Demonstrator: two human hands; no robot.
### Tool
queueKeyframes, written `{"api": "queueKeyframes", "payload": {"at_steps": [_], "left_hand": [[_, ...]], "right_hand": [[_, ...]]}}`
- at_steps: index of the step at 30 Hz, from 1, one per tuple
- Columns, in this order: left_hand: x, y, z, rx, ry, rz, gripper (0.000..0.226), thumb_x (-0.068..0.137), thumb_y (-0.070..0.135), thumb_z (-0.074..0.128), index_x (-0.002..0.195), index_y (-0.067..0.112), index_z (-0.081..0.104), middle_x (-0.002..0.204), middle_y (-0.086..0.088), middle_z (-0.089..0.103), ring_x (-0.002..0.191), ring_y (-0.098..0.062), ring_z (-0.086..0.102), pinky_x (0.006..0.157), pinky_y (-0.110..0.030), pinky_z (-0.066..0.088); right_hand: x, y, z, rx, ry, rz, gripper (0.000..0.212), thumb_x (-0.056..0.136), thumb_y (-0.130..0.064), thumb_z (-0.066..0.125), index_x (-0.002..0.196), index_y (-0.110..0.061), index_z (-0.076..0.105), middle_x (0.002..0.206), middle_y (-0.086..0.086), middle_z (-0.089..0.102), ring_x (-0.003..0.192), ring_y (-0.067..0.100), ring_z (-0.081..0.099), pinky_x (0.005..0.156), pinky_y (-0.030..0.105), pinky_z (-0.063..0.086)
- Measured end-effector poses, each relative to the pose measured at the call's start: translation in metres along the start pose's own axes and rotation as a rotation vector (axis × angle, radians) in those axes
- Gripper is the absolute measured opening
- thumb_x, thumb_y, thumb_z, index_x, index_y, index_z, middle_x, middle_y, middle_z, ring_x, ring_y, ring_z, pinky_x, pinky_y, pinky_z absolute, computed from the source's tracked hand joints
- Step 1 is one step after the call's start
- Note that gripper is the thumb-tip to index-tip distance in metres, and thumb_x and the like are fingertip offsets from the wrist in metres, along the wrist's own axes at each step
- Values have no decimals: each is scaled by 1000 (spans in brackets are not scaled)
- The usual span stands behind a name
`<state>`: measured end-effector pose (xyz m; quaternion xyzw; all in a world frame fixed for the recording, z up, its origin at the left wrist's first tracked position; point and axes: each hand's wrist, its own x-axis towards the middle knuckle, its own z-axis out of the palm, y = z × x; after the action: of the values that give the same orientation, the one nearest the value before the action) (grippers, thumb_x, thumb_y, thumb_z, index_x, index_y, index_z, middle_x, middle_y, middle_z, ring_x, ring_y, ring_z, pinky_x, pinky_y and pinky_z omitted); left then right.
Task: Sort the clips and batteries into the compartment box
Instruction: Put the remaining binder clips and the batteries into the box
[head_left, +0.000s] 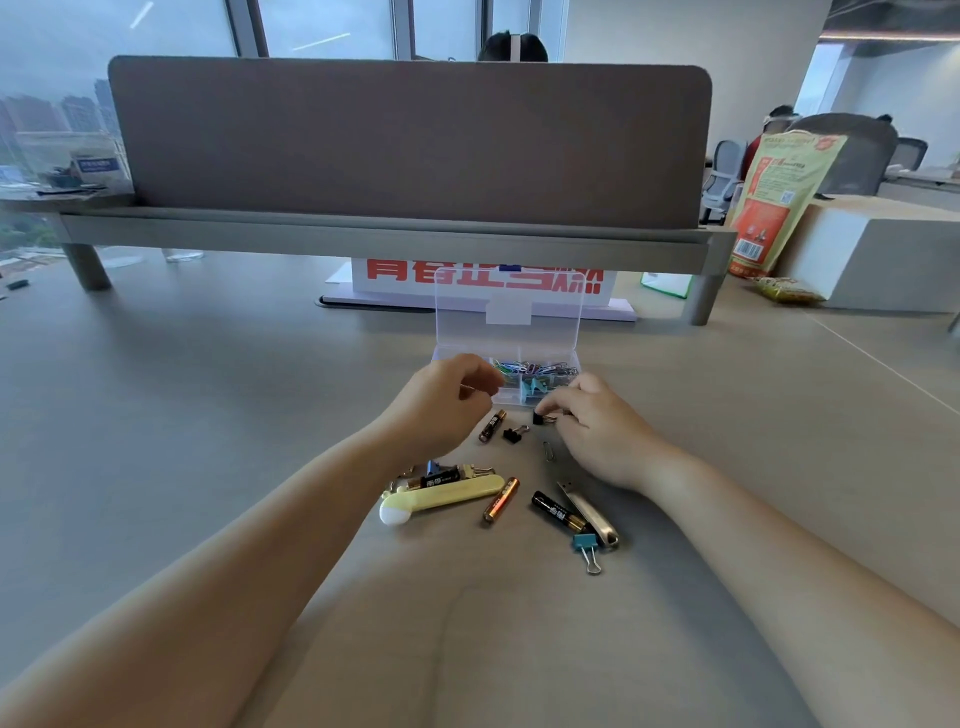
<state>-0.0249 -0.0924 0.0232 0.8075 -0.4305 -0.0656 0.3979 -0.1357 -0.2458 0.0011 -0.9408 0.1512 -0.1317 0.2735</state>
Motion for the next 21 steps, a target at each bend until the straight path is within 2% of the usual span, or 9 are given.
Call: {"api": "queueKeyframes", "payload": {"at_steps": [3, 5, 7, 9, 11, 13, 16, 19, 21], "left_hand": [[-2, 8, -1, -233, -40, -69, 22, 94, 5, 49, 109, 15, 62, 99, 2, 62, 88, -8, 61, 77, -16, 53], [-2, 13, -5, -569, -78, -207, 21, 95, 2, 46, 108, 8, 62, 97, -5, 62, 87, -12, 61, 77, -18, 55], [-1, 16, -10, -935, -117, -347, 25, 96, -1, 41, 110, 1, 62, 92, -12, 61, 85, -17, 60, 77, -23, 56], [-2, 17, -13, -1183, -144, -462, 27, 95, -2, 38, 108, -2, 62, 88, -14, 57, 80, -18, 59, 74, -24, 57], [-2, 19, -14, -1271, -150, -523, 24, 94, 2, 40, 105, -1, 61, 84, -12, 54, 74, -16, 57, 66, -22, 57], [-1, 19, -11, -1112, -136, -502, 20, 94, 8, 47, 106, 3, 61, 78, -6, 52, 66, -11, 52, 57, -18, 52], [-1, 17, -1, -350, -74, -264, 14, 90, 20, 59, 102, 15, 64, 76, 1, 51, 65, -10, 45, 58, -18, 42], [-2, 8, 12, 240, -9, 5, 26, 86, 35, 64, 109, 24, 65, 93, 5, 53, 79, -9, 50, 66, -20, 41], [-3, 7, 17, 411, 1, 41, 34, 85, 42, 62, 116, 28, 63, 106, 5, 51, 89, -11, 50, 72, -25, 44]], "right_hand": [[-2, 1, -4, 95, 54, 27, 23, 93, -10, 42, 94, -20, 63, 105, -1, 44, 99, 11, 45, 86, 22, 31], [-1, 1, -9, 146, 67, 62, 26, 91, -6, 42, 83, -21, 61, 94, -6, 46, 86, 6, 46, 75, 22, 34], [0, 2, -11, 234, 73, 116, 30, 90, -4, 39, 73, -20, 57, 75, -5, 49, 66, 10, 45, 60, 24, 34], [2, 2, -12, 339, 82, 181, 29, 89, -5, 38, 70, -19, 54, 63, 0, 48, 58, 17, 43, 57, 27, 33], [3, 1, -11, 389, 84, 218, 24, 89, -8, 40, 73, -18, 55, 62, 0, 49, 60, 17, 43, 58, 28, 34], [3, 0, -11, 382, 71, 216, 16, 89, -10, 46, 80, -18, 57, 65, -2, 51, 60, 14, 44, 56, 25, 35], [1, 1, -12, 305, 56, 179, 9, 87, -11, 58, 92, -17, 61, 76, -4, 54, 65, 8, 47, 56, 19, 36], [2, 2, -11, 189, 51, 150, 18, 86, -16, 65, 104, -17, 64, 84, -4, 55, 76, 9, 51, 65, 18, 40], [4, 1, -10, 68, 51, 115, 23, 86, -20, 66, 109, -17, 65, 90, 0, 57, 84, 14, 53, 73, 22, 39]]}}
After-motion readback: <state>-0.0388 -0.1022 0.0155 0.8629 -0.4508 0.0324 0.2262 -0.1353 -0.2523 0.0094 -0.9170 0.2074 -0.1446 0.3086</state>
